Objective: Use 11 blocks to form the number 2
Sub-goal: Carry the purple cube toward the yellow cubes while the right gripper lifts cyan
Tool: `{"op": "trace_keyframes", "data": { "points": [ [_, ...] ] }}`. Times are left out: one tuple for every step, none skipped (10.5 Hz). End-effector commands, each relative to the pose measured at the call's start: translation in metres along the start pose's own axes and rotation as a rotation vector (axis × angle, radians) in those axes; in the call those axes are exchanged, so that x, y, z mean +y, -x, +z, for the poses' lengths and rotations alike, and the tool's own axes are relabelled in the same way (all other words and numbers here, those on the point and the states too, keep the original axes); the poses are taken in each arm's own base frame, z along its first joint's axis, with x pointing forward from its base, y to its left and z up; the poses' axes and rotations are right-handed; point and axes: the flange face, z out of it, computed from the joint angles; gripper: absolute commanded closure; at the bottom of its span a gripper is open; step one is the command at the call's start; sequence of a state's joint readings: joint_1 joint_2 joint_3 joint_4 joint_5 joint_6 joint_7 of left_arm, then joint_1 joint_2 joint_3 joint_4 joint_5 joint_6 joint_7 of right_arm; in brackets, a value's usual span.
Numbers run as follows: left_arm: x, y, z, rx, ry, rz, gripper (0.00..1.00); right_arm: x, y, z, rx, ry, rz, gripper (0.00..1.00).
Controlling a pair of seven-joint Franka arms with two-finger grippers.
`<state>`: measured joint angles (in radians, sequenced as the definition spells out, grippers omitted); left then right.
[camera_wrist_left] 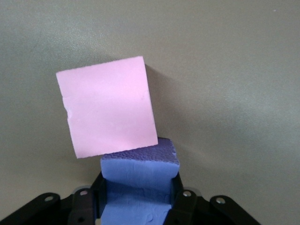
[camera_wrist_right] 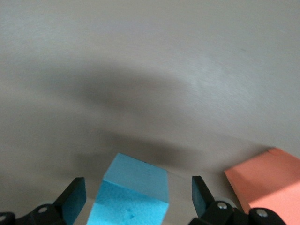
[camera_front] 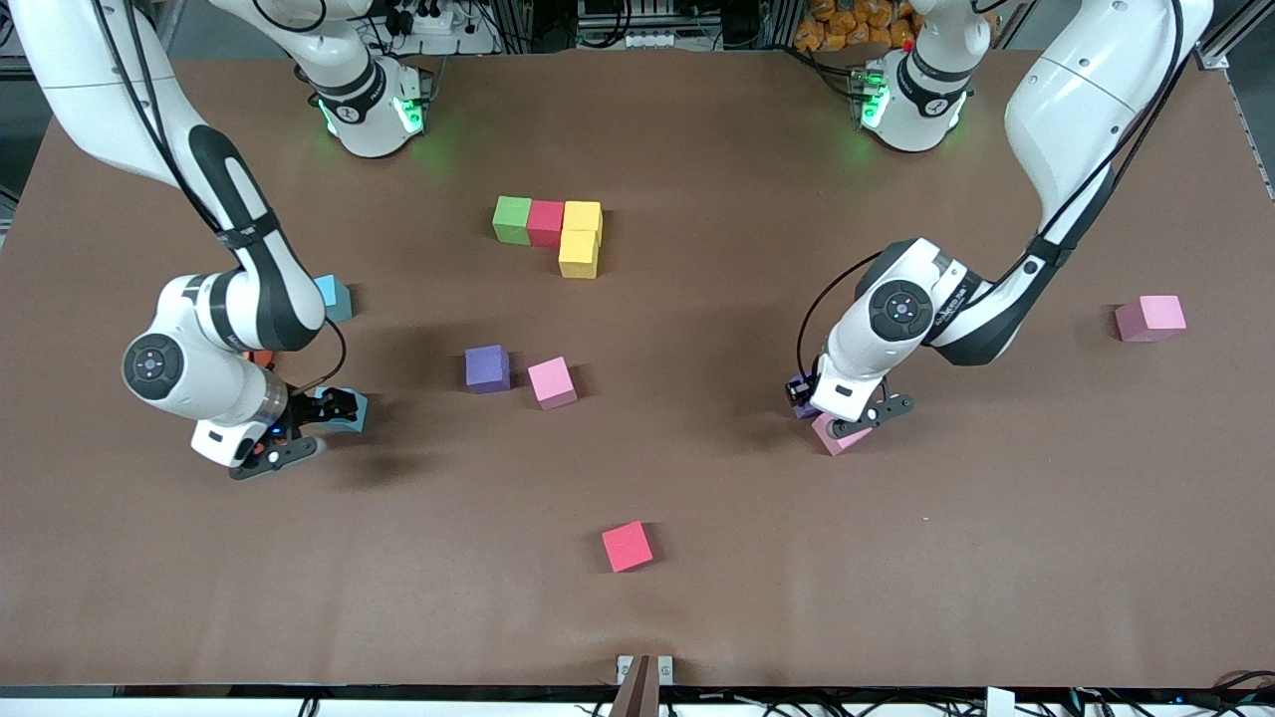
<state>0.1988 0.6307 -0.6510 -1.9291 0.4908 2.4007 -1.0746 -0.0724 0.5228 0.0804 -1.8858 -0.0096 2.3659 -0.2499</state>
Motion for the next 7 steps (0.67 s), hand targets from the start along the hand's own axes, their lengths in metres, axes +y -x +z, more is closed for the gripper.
{"op": "trace_keyframes", "data": {
  "points": [
    [0.029, 0.015, -0.028, 0.045, 0.027, 0.053, 0.83, 0.022, 0.007, -0.009, -0.001, 0.012, 0.142, 0.00],
    [0.043, 0.017, -0.043, 0.046, 0.029, 0.067, 0.83, 0.024, 0.007, -0.010, 0.004, 0.013, 0.197, 0.00],
    [0.061, 0.024, -0.059, 0.045, 0.046, 0.088, 0.83, 0.022, 0.007, -0.008, 0.004, 0.012, 0.263, 0.00],
    [0.077, 0.032, -0.070, 0.048, 0.066, 0.108, 0.83, 0.018, 0.005, -0.008, 0.005, 0.011, 0.320, 0.00],
    [0.102, 0.052, -0.077, 0.052, 0.087, 0.149, 0.83, 0.013, 0.004, -0.009, 0.004, 0.011, 0.323, 0.00],
    [0.129, 0.073, -0.082, 0.053, 0.110, 0.189, 0.83, 0.011, 0.003, -0.010, 0.006, 0.009, 0.328, 0.00],
    [0.152, 0.094, -0.082, 0.046, 0.127, 0.229, 0.83, 0.006, 0.001, -0.010, 0.007, 0.010, 0.338, 0.00]
  ]
}}
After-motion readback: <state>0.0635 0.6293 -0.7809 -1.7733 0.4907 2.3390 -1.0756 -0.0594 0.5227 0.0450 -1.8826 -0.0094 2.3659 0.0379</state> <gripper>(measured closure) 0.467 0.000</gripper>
